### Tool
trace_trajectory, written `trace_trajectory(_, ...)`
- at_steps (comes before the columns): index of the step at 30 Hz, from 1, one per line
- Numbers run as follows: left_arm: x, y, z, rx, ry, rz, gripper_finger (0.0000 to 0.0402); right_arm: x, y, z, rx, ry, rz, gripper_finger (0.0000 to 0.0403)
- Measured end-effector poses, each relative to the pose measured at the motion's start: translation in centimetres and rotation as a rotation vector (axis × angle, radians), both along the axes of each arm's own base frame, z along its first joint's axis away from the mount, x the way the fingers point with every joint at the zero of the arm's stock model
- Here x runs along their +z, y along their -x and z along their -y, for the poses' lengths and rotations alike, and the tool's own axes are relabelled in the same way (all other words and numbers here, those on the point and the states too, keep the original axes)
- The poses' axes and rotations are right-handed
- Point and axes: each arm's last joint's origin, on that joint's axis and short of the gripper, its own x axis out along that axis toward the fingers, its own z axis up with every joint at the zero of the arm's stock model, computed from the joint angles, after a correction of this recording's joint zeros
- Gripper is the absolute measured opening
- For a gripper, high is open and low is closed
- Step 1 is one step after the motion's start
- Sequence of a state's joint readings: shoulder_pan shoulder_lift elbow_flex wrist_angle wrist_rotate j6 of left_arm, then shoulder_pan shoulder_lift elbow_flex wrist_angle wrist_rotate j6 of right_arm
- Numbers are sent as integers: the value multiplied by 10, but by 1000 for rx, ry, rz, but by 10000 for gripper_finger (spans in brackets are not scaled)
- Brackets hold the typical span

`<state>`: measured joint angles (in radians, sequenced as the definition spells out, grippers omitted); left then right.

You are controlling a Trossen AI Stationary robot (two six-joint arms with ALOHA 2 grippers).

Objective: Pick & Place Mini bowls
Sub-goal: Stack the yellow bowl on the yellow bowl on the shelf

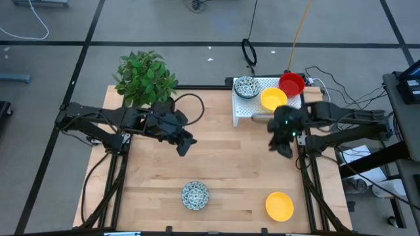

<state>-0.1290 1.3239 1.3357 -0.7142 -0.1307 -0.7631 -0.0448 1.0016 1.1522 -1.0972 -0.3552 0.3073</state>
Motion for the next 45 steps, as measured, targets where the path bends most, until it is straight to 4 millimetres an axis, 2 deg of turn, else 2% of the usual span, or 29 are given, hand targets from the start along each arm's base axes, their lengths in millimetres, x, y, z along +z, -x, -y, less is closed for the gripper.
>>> trace_trajectory(5,-5,5,3,-15,-10,-66,152,-36,-2,-27,135,-93,-75,109)
trace_trajectory(9,-8,8,4,-19,-17,-116,152,-70,-7,-51,237,-165,-42,109)
trace_trajectory(14,-13,13,3,-20,-29,-185,152,-107,-8,-82,274,-281,50,106)
trace_trajectory(18,-14,15,3,-23,-37,-214,152,-126,-1,-98,278,-365,40,105)
trace_trajectory(23,-14,15,0,3,-54,-212,152,-140,13,-108,350,-341,-20,105)
trace_trajectory(31,-14,14,-5,47,-31,-207,152,-152,24,-110,439,-129,22,105)
trace_trajectory(38,-14,14,-7,93,0,-199,152,-159,27,-113,573,-37,24,105)
trace_trajectory(45,-14,14,-7,113,18,-197,152,-176,23,-118,705,62,3,105)
